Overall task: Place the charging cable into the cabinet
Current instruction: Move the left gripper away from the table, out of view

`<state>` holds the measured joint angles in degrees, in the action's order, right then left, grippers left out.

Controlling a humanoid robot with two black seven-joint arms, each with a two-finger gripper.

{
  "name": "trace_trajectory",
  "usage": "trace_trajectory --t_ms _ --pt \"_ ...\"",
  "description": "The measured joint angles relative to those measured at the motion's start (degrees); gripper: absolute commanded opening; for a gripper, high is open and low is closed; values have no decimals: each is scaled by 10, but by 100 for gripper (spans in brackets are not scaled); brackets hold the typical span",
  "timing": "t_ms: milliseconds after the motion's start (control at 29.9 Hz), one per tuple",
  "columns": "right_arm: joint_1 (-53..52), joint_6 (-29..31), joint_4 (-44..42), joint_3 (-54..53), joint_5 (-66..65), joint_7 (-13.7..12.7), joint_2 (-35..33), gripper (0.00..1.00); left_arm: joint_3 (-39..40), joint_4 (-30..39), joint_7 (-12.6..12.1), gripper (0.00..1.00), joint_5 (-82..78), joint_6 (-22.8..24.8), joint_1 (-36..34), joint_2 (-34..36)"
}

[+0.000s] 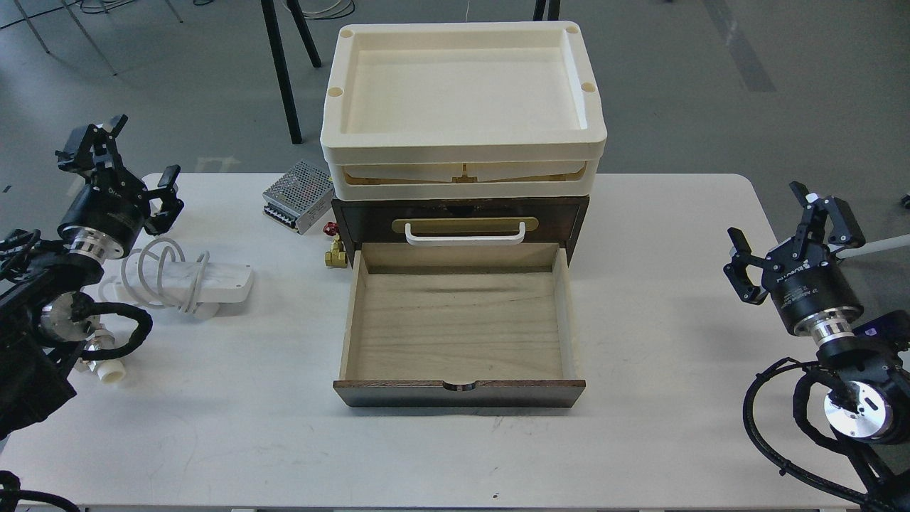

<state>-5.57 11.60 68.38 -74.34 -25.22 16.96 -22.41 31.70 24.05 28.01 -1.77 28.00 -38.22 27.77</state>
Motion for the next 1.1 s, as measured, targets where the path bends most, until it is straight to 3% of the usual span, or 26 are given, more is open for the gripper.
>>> trace_trajectory --t_ms 401,669,903,1104 --pt "0 0 0 0 0 0 0 99 -2 -7 0 100 -4 0 -11 2" --pt "0 0 0 -1 0 0 -1 99 -10 -5 0 99 -52 0 -62 94" --pt "-1 0 0 -1 0 0 0 99 -10 2 0 99 -281 0 -177 184" --pt "-1 0 0 -1 0 0 0 99 -25 58 0 99 -604 0 -260 225"
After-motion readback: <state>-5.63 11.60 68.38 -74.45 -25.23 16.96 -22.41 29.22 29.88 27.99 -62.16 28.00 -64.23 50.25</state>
